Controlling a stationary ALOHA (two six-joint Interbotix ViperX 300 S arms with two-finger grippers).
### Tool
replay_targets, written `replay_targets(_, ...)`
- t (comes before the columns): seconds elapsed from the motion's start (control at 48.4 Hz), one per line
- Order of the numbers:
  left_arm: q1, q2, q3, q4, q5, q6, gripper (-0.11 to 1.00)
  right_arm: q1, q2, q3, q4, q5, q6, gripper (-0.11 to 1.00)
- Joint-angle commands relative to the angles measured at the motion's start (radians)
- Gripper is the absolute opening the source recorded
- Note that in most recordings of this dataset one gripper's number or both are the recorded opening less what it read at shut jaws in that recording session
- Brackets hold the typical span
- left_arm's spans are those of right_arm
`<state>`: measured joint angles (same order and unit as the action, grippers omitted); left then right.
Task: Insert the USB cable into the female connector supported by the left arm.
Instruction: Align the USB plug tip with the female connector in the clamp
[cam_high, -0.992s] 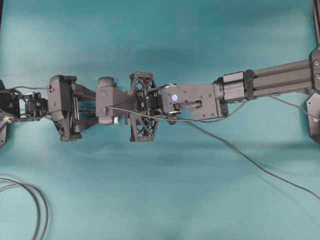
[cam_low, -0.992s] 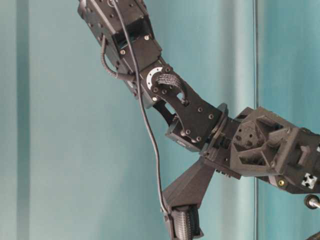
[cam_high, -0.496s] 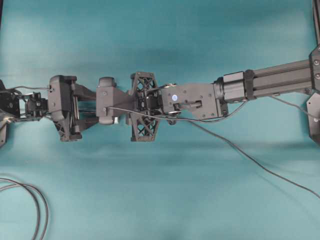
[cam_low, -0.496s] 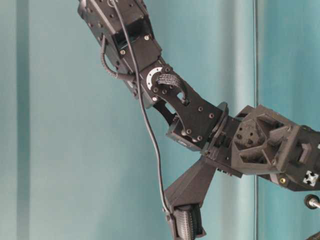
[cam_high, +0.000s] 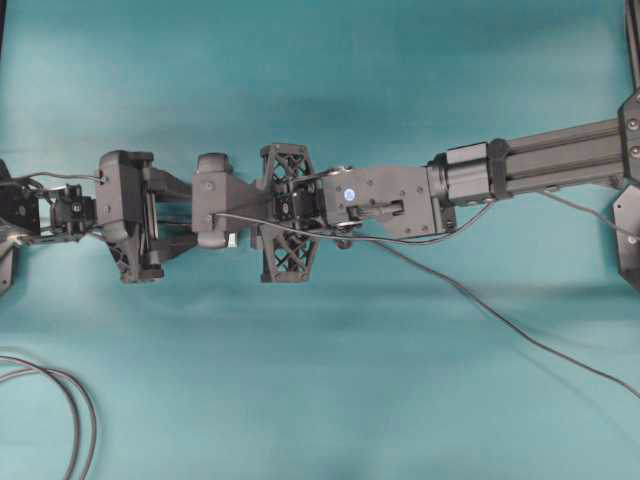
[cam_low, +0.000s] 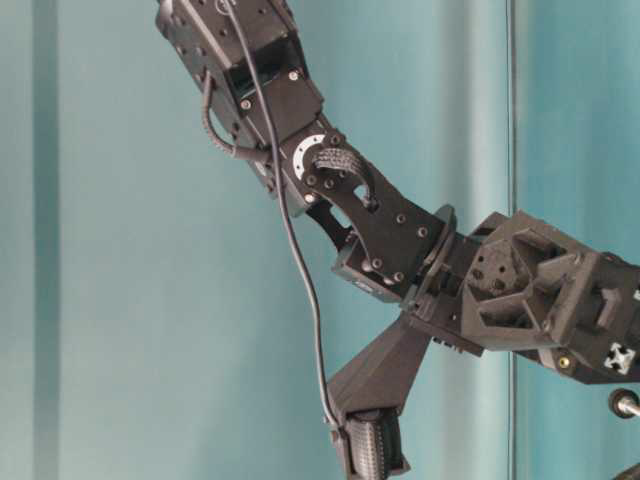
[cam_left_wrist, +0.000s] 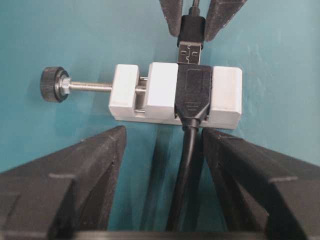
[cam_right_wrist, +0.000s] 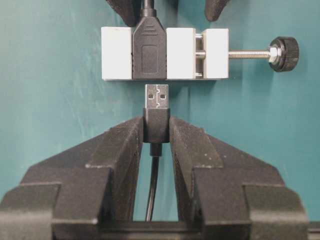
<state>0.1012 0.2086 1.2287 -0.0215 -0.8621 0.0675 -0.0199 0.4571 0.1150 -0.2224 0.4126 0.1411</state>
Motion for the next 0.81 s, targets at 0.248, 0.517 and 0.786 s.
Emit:
replay_targets(0.248, 0.008, 0.005, -0.005, -0.003, 0.018, 0.025, 0.69, -0.002, -0.031, -0.017, -0.003, -0.017, 0.000, 0.21)
replay_targets(0.517, 0.008, 0.005, -0.005, -0.003, 0.018, 0.025, 0.69, -0.002, -0.021, -0.015, -0.003, -0.018, 0.002, 0.21)
replay_targets(0.786, 0.008, 0.005, -0.005, -0.003, 0.017, 0.025, 0.69, -0.002, -0.020, -0.012, -0.002, -0.020, 0.002, 0.21)
